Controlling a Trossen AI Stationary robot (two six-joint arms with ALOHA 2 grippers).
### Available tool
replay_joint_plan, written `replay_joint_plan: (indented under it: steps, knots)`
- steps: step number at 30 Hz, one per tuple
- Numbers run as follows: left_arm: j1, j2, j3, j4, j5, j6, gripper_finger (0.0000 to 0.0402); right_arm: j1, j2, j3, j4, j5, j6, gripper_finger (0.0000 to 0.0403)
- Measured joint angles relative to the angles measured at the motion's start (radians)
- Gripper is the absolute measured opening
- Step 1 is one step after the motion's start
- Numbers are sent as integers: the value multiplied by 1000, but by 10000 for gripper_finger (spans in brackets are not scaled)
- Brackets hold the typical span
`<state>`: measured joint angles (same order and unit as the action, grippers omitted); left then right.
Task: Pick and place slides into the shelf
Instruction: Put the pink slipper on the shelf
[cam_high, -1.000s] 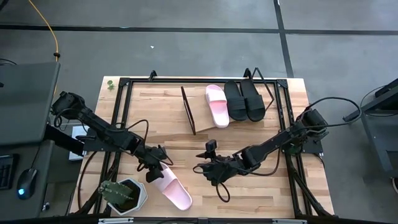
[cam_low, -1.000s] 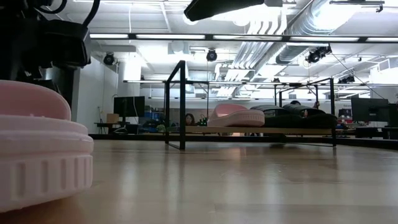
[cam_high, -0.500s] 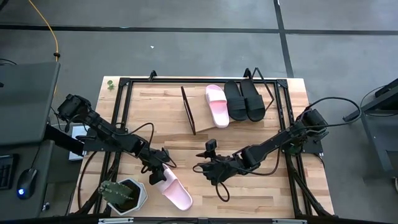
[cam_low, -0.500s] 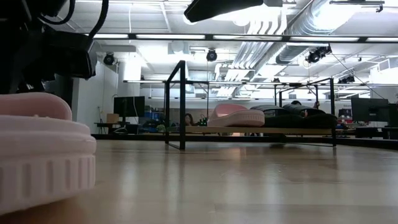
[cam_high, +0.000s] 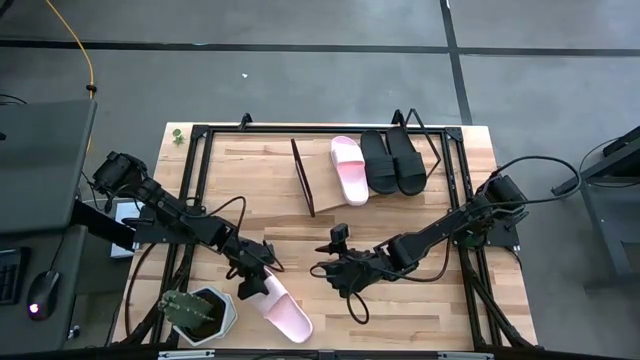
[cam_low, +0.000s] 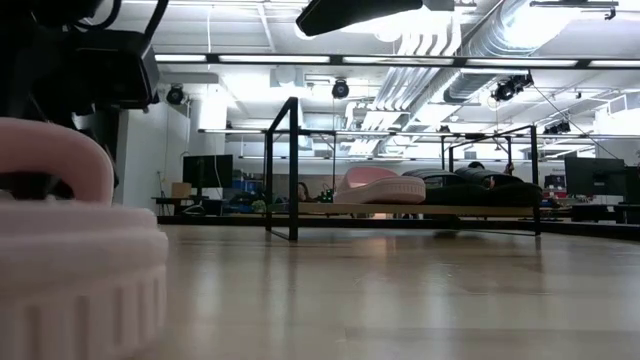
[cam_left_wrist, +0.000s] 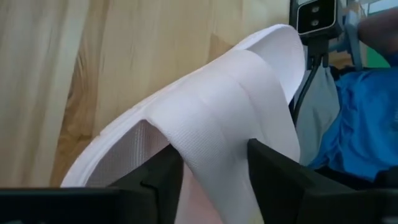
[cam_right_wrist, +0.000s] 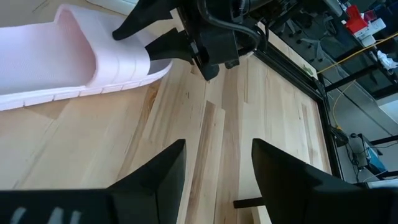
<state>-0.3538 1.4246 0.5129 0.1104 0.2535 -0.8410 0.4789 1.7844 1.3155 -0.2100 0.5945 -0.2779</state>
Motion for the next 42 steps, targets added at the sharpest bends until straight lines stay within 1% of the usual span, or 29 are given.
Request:
replay_joint_plan:
  steps: [4,9,11,14,16,19,22,25,28,31,34,38,42]
  knots:
    - [0,0,0,0,8,7,107,0,0,0,0,0,0,174]
    - [0,0,0,2,28,27,29,0,0,0,0,0,0,174]
    - [0,0,0,3,29,32,10,0,0,0,0,0,0,174]
    - [0,0,0,14,28,33,16,0,0,0,-4,24,-15,174]
    - [0,0,0,22,29,33,22,4,0,0,-19,59,-20,174]
    - [0,0,0,23,29,34,15,13,0,0,-30,101,-40,174]
    - [0,0,0,24,29,37,5,25,0,0,-22,113,-70,174]
    - [0,0,1,24,29,37,13,38,0,0,-6,145,-103,174]
    - [0,0,15,23,28,54,15,52,0,0,-11,225,-132,174]
    - [0,0,39,21,29,69,7,65,3,0,-26,293,-150,174]
    - [0,-2,76,21,45,101,5,78,3,0,-8,294,-173,174]
    - [0,-2,127,8,47,130,14,97,3,0,27,315,-225,174]
    - [1,-2,187,-78,33,177,10,119,3,0,48,331,-274,174]
